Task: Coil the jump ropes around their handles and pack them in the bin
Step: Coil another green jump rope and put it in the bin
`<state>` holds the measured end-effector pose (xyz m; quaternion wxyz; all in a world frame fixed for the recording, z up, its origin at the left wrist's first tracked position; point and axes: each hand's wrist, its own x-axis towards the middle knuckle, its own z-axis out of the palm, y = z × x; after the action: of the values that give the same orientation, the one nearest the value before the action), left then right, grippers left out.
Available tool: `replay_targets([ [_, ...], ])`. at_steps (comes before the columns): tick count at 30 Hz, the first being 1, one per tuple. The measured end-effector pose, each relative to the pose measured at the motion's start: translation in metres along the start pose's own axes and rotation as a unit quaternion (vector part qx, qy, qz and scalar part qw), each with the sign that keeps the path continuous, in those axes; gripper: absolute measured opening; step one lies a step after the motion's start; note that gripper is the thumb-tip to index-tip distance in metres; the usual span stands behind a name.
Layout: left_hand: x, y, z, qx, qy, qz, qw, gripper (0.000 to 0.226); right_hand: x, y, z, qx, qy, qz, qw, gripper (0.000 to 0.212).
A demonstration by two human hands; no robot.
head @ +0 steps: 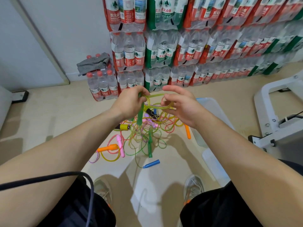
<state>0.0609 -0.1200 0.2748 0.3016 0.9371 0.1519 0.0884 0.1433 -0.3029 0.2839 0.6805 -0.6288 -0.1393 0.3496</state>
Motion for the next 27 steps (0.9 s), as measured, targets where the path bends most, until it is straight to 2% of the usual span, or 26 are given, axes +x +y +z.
replay_targets([
  [2, 0.001, -0.001, -0.003, -0.005, 0.001, 0.001, 1.000, 0.017, -0.001, -0.003, -0.001, 0.082, -0.022, 0.013, 0.996, 0.036],
  [3, 0.000, -0.002, -0.003, 0.002, -0.001, 0.005, 1.000, 0.017, -0.001, -0.003, -0.002, 0.087, -0.023, 0.014, 0.996, 0.039],
  [5, 0.000, -0.003, -0.006, 0.027, -0.006, 0.014, 1.000, 0.019, 0.001, -0.002, -0.003, 0.033, -0.007, 0.010, 0.999, 0.041],
  [8, 0.000, -0.005, -0.010, 0.038, -0.003, 0.011, 0.999, 0.020, 0.005, 0.003, -0.005, -0.128, 0.025, -0.010, 0.991, 0.039],
  [9, 0.001, -0.006, -0.011, 0.033, 0.000, 0.008, 0.999, 0.019, 0.005, 0.005, -0.005, -0.145, 0.030, -0.014, 0.989, 0.038],
  [13, 0.000, -0.005, -0.012, 0.034, 0.001, 0.011, 0.999, 0.019, 0.003, 0.004, -0.002, -0.006, 0.026, -0.013, 1.000, 0.041],
  [14, 0.000, -0.005, -0.013, 0.043, 0.000, 0.013, 0.999, 0.019, 0.004, 0.002, -0.004, -0.008, 0.034, -0.016, 0.999, 0.042],
  [17, 0.002, -0.009, -0.018, 0.050, 0.003, -0.002, 0.999, 0.018, 0.008, 0.004, -0.010, -0.161, 0.091, -0.003, 0.983, 0.038],
  [19, 0.003, -0.011, -0.019, 0.027, 0.007, -0.016, 0.999, 0.018, 0.011, 0.010, -0.014, -0.296, 0.127, 0.001, 0.947, 0.031],
  [21, 0.004, -0.012, -0.019, 0.015, 0.008, -0.017, 1.000, 0.017, 0.014, 0.016, -0.016, -0.343, 0.159, -0.008, 0.926, 0.016],
  [22, 0.004, -0.011, -0.019, 0.015, 0.011, -0.016, 1.000, 0.017, 0.014, 0.017, -0.016, -0.311, 0.172, -0.004, 0.935, 0.008],
  [25, 0.003, -0.011, -0.018, -0.010, 0.020, -0.025, 0.999, 0.017, 0.011, 0.010, -0.013, -0.096, 0.174, 0.060, 0.978, 0.022],
  [27, 0.003, -0.009, -0.017, -0.031, 0.021, -0.025, 0.999, 0.017, 0.008, 0.004, -0.011, 0.039, 0.151, 0.082, 0.984, 0.025],
])
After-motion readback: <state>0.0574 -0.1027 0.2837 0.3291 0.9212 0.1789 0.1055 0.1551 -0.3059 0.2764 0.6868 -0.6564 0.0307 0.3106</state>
